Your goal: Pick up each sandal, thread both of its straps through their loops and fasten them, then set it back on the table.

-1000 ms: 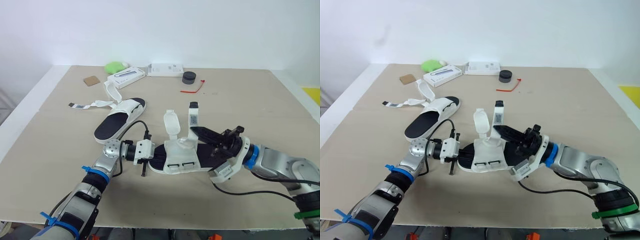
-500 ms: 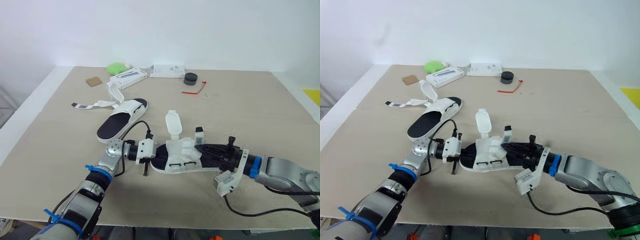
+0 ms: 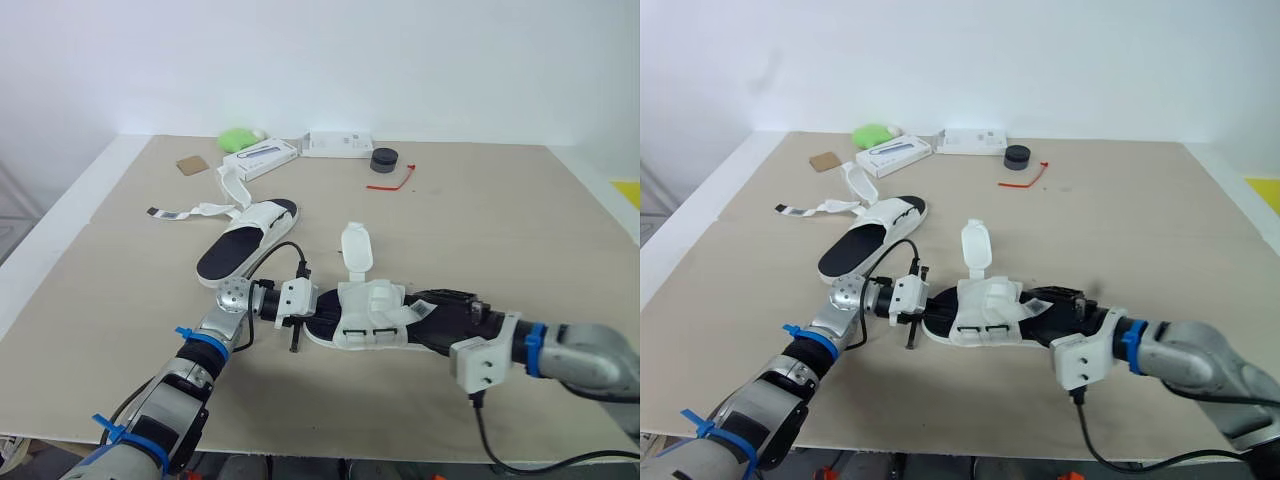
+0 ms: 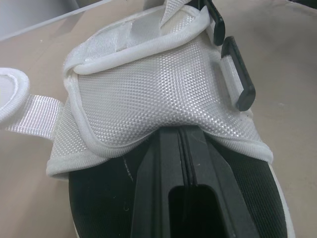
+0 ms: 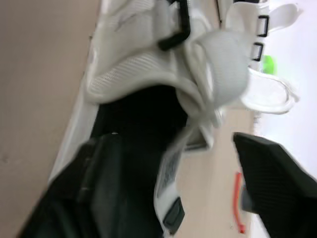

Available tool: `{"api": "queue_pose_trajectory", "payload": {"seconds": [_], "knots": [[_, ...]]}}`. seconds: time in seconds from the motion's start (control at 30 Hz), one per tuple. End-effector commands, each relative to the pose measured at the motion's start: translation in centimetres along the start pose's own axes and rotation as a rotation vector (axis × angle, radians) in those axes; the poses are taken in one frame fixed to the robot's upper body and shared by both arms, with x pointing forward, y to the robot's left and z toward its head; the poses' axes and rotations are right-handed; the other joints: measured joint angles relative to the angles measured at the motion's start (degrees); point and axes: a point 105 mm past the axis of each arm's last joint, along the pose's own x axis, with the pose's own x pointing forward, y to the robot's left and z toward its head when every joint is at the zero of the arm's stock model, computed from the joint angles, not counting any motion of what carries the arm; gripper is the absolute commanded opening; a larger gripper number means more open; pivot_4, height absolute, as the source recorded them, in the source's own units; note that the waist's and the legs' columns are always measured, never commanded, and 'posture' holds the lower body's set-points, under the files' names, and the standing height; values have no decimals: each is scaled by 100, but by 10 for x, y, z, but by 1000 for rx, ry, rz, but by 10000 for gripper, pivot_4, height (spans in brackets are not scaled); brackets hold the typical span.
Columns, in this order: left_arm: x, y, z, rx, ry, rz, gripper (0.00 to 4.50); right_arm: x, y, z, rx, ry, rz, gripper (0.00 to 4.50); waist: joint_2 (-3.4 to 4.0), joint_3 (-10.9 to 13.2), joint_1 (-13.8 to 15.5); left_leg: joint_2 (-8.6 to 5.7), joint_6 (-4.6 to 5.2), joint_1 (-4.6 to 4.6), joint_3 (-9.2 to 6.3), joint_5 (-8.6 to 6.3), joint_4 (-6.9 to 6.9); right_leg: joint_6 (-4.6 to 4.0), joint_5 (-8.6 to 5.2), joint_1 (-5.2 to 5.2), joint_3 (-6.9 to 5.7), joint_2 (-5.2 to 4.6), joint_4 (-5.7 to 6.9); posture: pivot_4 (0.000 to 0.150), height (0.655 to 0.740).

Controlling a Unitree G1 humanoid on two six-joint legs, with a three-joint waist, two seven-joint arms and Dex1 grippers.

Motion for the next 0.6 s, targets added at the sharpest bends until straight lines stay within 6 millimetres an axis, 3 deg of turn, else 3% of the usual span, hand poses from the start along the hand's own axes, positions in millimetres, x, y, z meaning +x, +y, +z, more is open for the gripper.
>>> {"api": "queue_pose_trajectory", "payload": {"seconds": [0.03,0.2,0.27,0.33,0.47,0.6], "knots": [[-3,-45,-48,-176,173,-133,0,-19,3,-13,161,38,108,37173,-3,-1,1,-8,11,-1,1,-7,1,3,-5,3,-1,-11,-1,1500,7400],[-3,-45,-48,-175,173,-135,0,-32,-32,-35,511,72,-2,37173,0,1,-4,-29,16,-2,0,-9,3,8,-9,4,-3,-20,-1,1500,7400],[-2,-45,-48,-175,173,-138,0,-36,-43,-41,805,47,-25,37173,4,2,-11,-27,16,-2,1,-9,10,10,-8,4,-3,-20,-1,1500,7400],[-2,-46,-49,-175,172,-138,0,-37,-50,-39,1047,4,2,37173,9,2,-13,-25,16,-3,1,-9,12,12,-7,4,-3,-23,0,1500,7400],[-2,-46,-49,-175,170,-138,0,-34,-68,-29,1364,-119,46,37173,12,1,-8,-17,16,-6,-5,-11,12,11,-6,4,-13,-24,-1,1500,7400],[-3,-47,-49,-175,170,-135,0,-21,-74,-32,1553,-159,72,37173,11,1,-8,-18,16,-12,-14,-12,12,11,-9,0,-23,-29,-1,1500,7400]]}}
